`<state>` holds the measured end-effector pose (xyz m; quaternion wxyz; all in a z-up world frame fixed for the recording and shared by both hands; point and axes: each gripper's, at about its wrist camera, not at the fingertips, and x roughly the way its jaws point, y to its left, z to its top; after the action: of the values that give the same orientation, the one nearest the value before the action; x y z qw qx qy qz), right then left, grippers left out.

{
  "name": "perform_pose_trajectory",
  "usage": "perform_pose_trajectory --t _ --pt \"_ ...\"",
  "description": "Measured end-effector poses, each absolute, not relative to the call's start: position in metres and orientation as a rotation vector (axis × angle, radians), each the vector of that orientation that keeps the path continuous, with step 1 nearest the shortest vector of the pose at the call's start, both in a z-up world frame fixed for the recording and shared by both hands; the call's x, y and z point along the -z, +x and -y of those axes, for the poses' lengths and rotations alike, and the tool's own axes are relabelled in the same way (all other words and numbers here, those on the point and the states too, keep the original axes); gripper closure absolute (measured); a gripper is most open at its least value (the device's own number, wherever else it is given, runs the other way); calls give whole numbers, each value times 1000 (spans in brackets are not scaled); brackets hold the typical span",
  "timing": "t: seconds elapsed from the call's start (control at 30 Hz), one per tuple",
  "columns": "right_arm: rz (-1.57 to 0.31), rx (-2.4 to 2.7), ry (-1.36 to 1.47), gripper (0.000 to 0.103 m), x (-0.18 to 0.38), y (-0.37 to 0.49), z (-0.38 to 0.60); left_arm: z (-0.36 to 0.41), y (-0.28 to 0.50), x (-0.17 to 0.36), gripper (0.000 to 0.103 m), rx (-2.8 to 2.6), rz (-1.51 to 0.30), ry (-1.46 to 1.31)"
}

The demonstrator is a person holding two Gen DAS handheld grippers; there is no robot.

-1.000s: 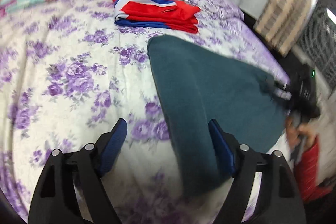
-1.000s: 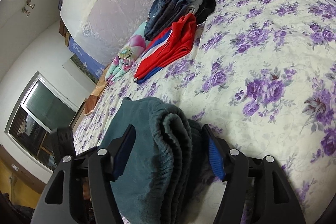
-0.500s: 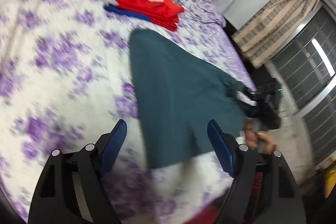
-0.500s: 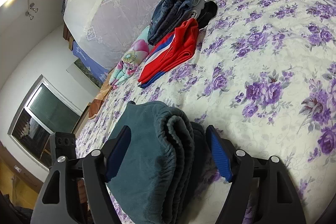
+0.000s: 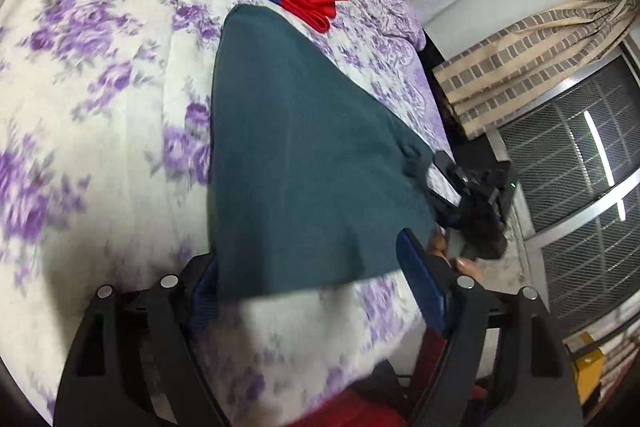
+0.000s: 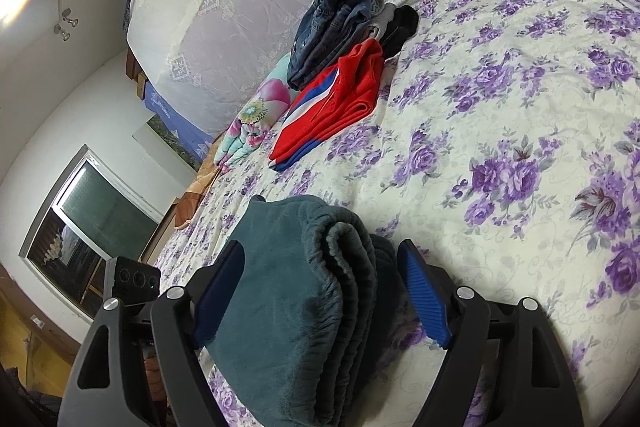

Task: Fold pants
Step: 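Lift the teal sweatpants with the right gripper toward the clothes stack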

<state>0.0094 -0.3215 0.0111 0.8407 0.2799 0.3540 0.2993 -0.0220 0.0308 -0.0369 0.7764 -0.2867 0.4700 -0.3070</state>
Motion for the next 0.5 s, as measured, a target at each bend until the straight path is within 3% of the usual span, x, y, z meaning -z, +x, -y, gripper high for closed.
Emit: perform_pose_trajectory --t 0.07,0.13,0.2,0.27,0.33,0.5 --pt "-753 -630 591 24 -11 10 322 -32 -21 38 36 645 -1003 -619" --pt "-765 -628 590 24 -11 11 322 -40 -21 44 58 622 -999 -636" --pt "-781 -625 594 26 -10 13 322 -50 -20 51 71 613 -1004 -665" --pt "-809 -617 610 33 -9 16 324 -59 -21 57 75 632 -1003 -703" --pt "-851 -603 625 52 -5 21 324 -58 -21 57 76 631 -998 -696" --pt "-918 -601 553 57 -5 30 308 -45 -18 51 76 615 -980 -614"
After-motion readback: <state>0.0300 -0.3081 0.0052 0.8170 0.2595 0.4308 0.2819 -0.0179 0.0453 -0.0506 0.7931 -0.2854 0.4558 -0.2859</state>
